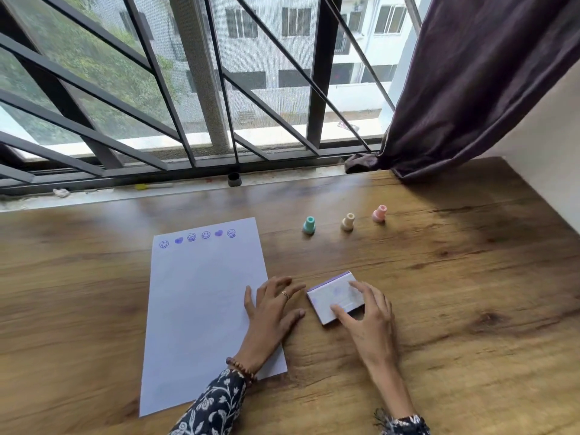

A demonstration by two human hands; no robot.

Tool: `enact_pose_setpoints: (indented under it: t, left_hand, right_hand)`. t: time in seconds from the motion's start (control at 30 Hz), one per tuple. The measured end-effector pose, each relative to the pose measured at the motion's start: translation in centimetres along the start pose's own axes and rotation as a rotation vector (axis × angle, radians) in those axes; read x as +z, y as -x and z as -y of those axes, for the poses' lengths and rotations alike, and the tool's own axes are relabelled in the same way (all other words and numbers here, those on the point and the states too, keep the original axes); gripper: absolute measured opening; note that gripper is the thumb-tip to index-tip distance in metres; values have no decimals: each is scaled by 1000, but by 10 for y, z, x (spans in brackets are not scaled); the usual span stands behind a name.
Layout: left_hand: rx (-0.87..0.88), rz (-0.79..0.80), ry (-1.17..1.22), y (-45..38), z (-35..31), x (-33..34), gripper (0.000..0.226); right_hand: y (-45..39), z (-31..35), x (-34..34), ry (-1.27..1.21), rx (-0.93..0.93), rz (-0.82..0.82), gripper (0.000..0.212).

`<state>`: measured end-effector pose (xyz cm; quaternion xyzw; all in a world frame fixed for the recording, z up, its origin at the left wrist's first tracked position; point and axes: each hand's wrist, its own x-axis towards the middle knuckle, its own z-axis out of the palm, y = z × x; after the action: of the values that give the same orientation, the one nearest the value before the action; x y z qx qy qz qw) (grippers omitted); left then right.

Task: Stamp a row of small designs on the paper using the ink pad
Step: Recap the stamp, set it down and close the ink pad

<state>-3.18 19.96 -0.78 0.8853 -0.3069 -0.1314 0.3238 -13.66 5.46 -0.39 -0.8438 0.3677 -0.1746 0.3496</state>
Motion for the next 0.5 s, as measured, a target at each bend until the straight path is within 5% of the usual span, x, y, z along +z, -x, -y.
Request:
enact_pose_setpoints:
  t: [0.13, 0.3, 0.5]
  left_hand:
    - [-5, -162, -110, 13, -5, 2, 11]
    - [-79, -70, -70, 14, -27, 22, 11]
    - [3, -11, -107, -40, -68, 43, 20]
  right_hand:
    - [-6, -14, -15, -183, 75, -40, 38]
    - [-15, -28, -20, -202, 82, -33, 21]
    - [-61, -47, -32, -161, 126, -209, 19]
